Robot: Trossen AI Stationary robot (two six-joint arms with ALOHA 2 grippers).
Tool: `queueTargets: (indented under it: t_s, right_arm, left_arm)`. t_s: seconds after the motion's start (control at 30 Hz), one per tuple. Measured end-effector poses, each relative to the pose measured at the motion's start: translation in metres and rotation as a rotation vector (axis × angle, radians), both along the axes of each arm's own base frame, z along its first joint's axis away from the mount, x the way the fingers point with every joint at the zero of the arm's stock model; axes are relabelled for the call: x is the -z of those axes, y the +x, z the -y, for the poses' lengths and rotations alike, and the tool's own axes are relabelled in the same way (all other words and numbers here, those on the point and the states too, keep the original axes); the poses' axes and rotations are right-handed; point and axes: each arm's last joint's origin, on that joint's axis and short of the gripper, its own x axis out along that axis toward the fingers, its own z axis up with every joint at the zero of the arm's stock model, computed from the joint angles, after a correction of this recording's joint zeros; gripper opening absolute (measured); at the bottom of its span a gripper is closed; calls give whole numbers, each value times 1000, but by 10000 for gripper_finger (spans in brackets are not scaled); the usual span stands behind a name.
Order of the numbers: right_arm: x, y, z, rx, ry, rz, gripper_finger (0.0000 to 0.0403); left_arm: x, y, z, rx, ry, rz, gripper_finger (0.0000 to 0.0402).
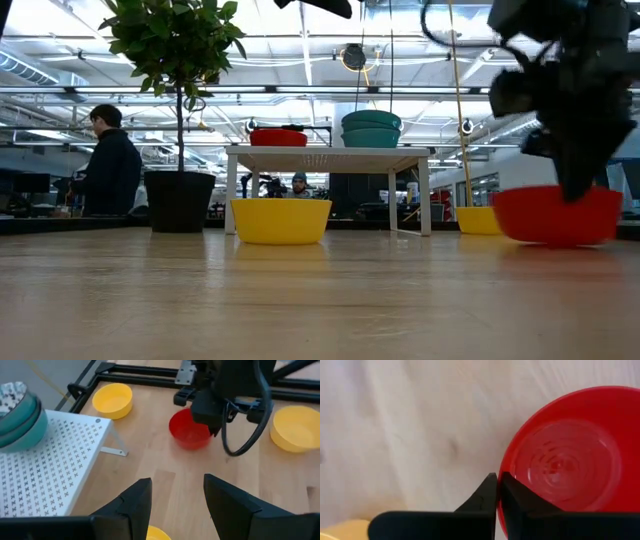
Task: Pick & Place Mini bowls
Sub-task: Stack the red bowl on the red bowl on the shelf
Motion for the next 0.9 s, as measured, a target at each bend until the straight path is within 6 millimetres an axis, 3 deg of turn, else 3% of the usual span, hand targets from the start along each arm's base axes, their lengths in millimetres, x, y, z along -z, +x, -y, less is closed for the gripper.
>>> queueTargets:
  t_s: [0.2,0.43,0.67,0.9]
  right_arm:
    - [-5,20,-7,-61,21,181,1]
    - [10,49,-15,-110,45,221,1]
    - [4,90,-25,-237,4,256,2]
    - [7,102,-28,-267,-9,249,63]
  left_arm:
    - [2,-3,7,18,4,-28,184]
    - [2,-4,13,-11,-50,-8,184]
    - [2,-4,16,-59,-113,10,184]
    - [4,-8,24,-54,-124,-17,184]
